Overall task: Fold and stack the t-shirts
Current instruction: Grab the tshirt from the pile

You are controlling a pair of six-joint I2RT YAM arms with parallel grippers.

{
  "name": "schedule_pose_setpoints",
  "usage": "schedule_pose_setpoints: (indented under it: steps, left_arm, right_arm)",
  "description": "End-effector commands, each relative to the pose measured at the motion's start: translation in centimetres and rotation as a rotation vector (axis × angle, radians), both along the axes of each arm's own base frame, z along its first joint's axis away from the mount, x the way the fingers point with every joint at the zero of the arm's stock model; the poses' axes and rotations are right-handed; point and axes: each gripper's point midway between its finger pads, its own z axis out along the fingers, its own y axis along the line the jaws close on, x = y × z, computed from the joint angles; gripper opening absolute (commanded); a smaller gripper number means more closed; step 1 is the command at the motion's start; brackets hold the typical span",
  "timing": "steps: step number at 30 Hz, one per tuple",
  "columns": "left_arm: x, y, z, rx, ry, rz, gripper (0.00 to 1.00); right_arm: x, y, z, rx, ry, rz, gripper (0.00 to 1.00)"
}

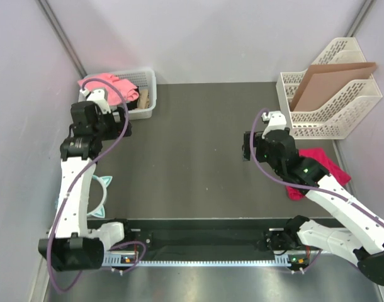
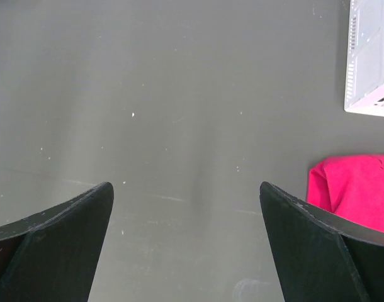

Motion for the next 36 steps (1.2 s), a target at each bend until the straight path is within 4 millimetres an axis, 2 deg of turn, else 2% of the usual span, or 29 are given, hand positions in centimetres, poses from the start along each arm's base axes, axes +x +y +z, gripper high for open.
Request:
schedule_pose_setpoints:
  steps: [1, 2, 4, 5, 6, 7, 8, 9, 10, 11, 13, 14, 17, 20, 22, 23, 27, 28, 30, 31, 36]
  left_arm:
    - [4.3, 1.6, 3.4, 0.072, -0.146, 0.042, 0.99]
    - [5.6, 2.0, 5.3, 0.084, -0.210, 0.060, 0.99]
    - [8.3, 3.5, 4.7, 0.113, -0.183, 0.131, 0.99]
    - [9.6, 4.2, 7.1, 0.113, -0.226, 0.173, 0.99]
    - [11.7, 5.0, 4.8, 0.130, -0.153, 0.210, 0.99]
    - [12.8, 5.5, 4.8, 0.139, -0.144, 0.229, 0.99]
    - [14.2, 6.1, 6.9, 0.138, -0.185, 0.267, 0.99]
    - [16.2, 6.5, 4.6, 0.148, -0.130, 0.279, 0.99]
    - [17.3, 6.7, 4.4, 0.156, -0.130, 0.287, 0.99]
    - [19.3, 7.0, 3.6, 0.166, -0.117, 0.289, 0.99]
    - [21.0, 7.3, 2.6, 0.177, -0.096, 0.298, 0.99]
    - [22.7, 7.6, 1.5, 0.184, -0.082, 0.302, 0.99]
    - [25.3, 7.6, -0.8, 0.192, -0.059, 0.282, 0.99]
    - [27.0, 7.5, -3.0, 0.188, -0.052, 0.266, 0.99]
    - [27.4, 7.4, -4.3, 0.184, -0.034, 0.258, 0.98]
    - [27.7, 7.2, -5.6, 0.185, -0.013, 0.244, 0.97]
    - [27.7, 7.8, -7.6, 0.208, 0.026, 0.264, 0.91]
    - [27.4, 7.8, -8.8, 0.214, 0.046, 0.259, 0.87]
    - [27.2, 7.9, -8.8, 0.221, 0.035, 0.259, 0.82]
    - [26.9, 7.9, -9.5, 0.223, 0.048, 0.255, 0.77]
    - [26.8, 7.9, -9.9, 0.233, 0.055, 0.249, 0.73]
  right_arm:
    - [-0.4, 0.4, 0.4, 0.035, -0.011, 0.013, 1.00]
    - [-0.4, 0.3, 0.3, 0.035, -0.011, 0.012, 1.00]
    - [-0.6, 0.2, -0.4, 0.029, -0.006, 0.012, 1.00]
    - [-0.7, 0.2, -0.6, 0.029, -0.004, 0.013, 1.00]
    - [-0.7, 0.2, -0.8, 0.030, 0.000, 0.013, 1.00]
    - [-0.8, 0.1, -1.3, 0.024, 0.008, 0.011, 1.00]
    - [-0.9, 0.2, -1.4, 0.027, 0.009, 0.016, 1.00]
    - [-1.0, 0.2, -1.7, 0.026, 0.017, 0.019, 1.00]
    - [-1.0, 0.3, -2.0, 0.025, 0.020, 0.021, 1.00]
    - [-1.1, 0.4, -2.2, 0.022, 0.024, 0.024, 1.00]
    - [-1.2, 0.3, -2.6, 0.019, 0.033, 0.022, 1.00]
    - [-1.3, 0.4, -2.7, 0.018, 0.036, 0.028, 1.00]
    - [-1.6, 0.4, -3.0, 0.011, 0.046, 0.027, 1.00]
    - [-1.9, 0.6, -3.4, 0.010, 0.057, 0.033, 1.00]
    - [-2.0, 0.7, -3.6, 0.014, 0.059, 0.035, 1.00]
    - [-2.0, 0.8, -3.7, 0.012, 0.064, 0.036, 1.00]
    - [-2.0, 1.0, -4.5, -0.001, 0.087, 0.032, 0.98]
    - [-1.9, 1.1, -4.7, -0.004, 0.092, 0.033, 0.98]
    - [-1.8, 1.1, -4.8, -0.011, 0.097, 0.032, 0.98]
    - [-1.8, 1.2, -5.0, -0.016, 0.102, 0.032, 0.98]
    - [-1.7, 1.2, -4.6, -0.011, 0.099, 0.029, 0.96]
